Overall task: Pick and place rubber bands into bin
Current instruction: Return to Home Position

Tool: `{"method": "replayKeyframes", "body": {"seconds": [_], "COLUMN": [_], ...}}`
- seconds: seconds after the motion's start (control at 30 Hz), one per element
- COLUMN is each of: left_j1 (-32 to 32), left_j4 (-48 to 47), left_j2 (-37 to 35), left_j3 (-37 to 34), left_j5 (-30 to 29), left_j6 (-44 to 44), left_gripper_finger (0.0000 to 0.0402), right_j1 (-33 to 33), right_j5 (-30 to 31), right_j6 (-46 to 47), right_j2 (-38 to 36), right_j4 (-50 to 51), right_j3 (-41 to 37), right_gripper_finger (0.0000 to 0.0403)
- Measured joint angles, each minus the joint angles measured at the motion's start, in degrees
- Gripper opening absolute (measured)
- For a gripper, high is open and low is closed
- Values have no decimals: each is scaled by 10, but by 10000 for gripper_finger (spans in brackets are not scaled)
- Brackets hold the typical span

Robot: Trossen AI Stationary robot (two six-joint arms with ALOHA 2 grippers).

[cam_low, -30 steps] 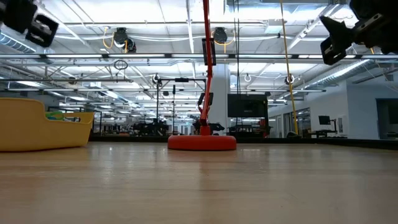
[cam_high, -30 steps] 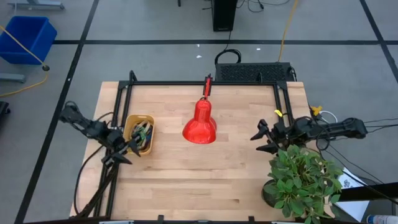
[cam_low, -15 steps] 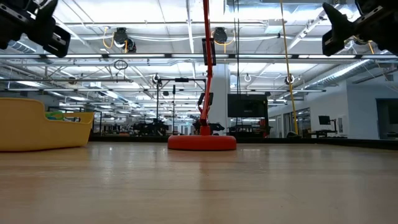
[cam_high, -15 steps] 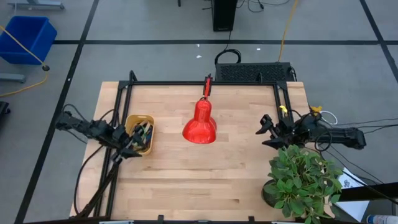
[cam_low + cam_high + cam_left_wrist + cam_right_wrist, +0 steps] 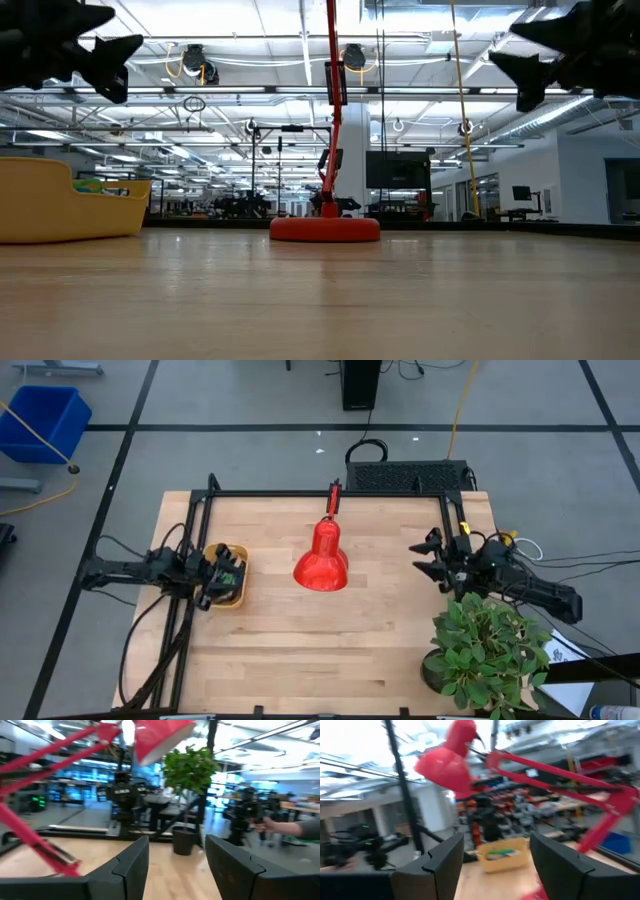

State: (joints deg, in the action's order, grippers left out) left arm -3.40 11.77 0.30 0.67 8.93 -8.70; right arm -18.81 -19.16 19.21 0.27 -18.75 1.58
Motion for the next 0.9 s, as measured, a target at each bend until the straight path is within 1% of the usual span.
{"method": "replayKeyframes", "body": {"seconds": [0.27,0.37,0.5,0.7,0.9], "left_j1": [72,97,116,127,127], "left_j4": [-11,-20,-25,-70,-96], "left_j2": [0,0,0,0,1], "left_j3": [0,0,0,0,1], "left_j5": [-5,-13,-15,-69,-106], "left_j6": [30,30,30,30,43], "left_gripper_finger": [200,200,200,200,200], "right_j1": [-44,-58,-67,-71,-71], "right_j5": [18,43,43,45,54], "right_j6": [-22,-25,-35,-40,-40], "right_j2": [0,0,0,0,0], "right_j4": [35,64,102,145,161], "right_j3": [0,0,0,0,-1], "right_gripper_finger": [220,221,223,222,223]}}
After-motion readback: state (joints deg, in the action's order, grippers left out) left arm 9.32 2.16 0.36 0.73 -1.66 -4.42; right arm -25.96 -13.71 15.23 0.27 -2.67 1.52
